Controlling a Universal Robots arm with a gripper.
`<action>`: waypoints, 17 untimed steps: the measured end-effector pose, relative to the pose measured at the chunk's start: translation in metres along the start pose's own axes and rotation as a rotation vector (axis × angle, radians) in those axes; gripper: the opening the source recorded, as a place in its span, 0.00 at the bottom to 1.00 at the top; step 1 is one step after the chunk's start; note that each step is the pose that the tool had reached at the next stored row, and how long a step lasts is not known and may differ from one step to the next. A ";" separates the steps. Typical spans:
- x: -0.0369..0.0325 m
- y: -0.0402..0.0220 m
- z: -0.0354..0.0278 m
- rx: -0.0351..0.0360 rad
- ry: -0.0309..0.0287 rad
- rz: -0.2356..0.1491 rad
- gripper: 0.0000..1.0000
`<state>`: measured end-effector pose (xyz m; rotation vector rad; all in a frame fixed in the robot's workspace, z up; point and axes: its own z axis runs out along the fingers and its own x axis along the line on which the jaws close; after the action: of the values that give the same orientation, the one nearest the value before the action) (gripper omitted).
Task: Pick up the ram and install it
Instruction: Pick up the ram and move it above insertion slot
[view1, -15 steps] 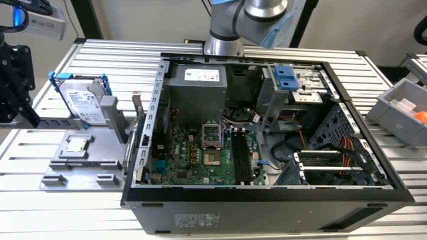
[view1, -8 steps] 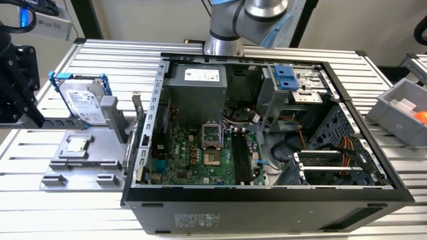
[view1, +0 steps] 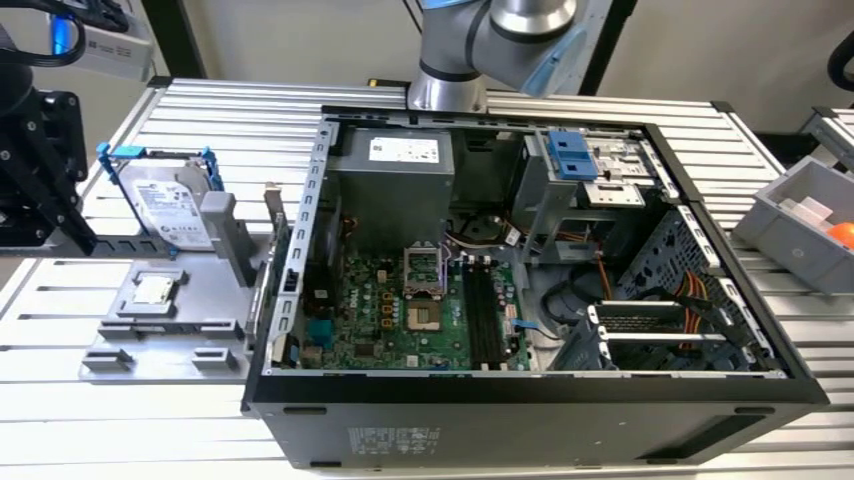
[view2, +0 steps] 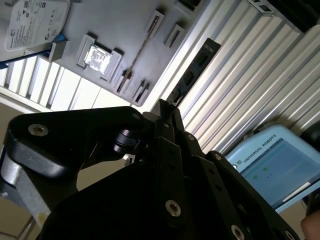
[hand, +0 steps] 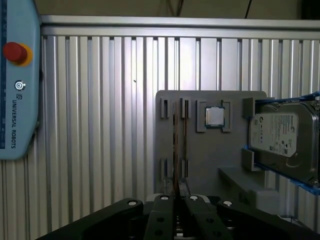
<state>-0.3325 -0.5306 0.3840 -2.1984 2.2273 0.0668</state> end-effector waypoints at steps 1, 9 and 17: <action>0.0000 -0.0006 0.0000 0.0000 0.0000 0.000 0.00; -0.0001 -0.0048 0.0000 0.0000 -0.0001 0.000 0.00; -0.0001 -0.0109 -0.0002 0.0000 -0.0001 0.000 0.00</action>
<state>-0.3216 -0.5306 0.3839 -2.1986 2.2271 0.0669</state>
